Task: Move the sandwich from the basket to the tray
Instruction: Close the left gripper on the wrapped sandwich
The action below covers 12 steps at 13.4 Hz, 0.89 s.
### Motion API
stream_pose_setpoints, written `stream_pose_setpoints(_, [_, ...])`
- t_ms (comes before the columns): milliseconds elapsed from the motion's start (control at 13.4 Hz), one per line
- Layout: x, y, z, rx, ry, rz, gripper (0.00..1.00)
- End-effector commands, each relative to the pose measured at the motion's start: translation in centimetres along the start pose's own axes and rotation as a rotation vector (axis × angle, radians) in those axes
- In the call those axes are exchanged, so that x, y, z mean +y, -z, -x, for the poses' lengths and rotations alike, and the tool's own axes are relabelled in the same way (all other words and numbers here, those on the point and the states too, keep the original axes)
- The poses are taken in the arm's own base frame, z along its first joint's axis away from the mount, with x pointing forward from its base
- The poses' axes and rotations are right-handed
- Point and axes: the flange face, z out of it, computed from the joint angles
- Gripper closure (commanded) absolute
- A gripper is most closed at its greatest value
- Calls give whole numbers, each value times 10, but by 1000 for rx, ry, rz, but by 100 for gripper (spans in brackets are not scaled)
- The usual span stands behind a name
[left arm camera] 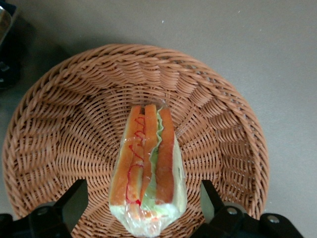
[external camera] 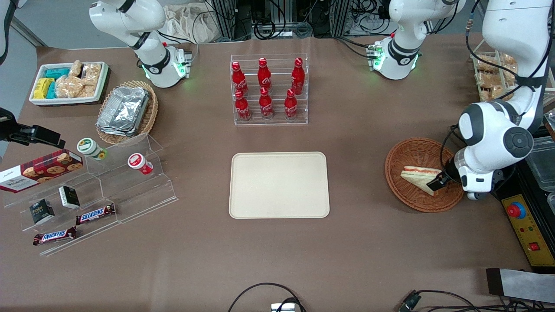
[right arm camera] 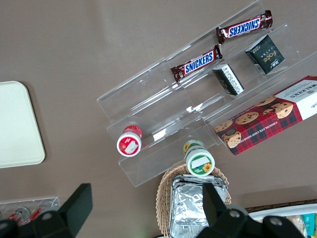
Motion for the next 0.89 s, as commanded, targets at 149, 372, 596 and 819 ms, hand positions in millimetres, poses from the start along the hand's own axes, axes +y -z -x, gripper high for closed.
stream_pose_setpoints(149, [-1, -14, 5, 0, 17, 10, 3])
stream_pose_setpoints(372, [0, -21, 9, -39, 2, -19, 76])
stream_pose_setpoints(596, [8, 3, -2, -65, 0, -39, 100])
stream_pose_setpoints(819, [20, 48, -14, -99, -40, -72, 100])
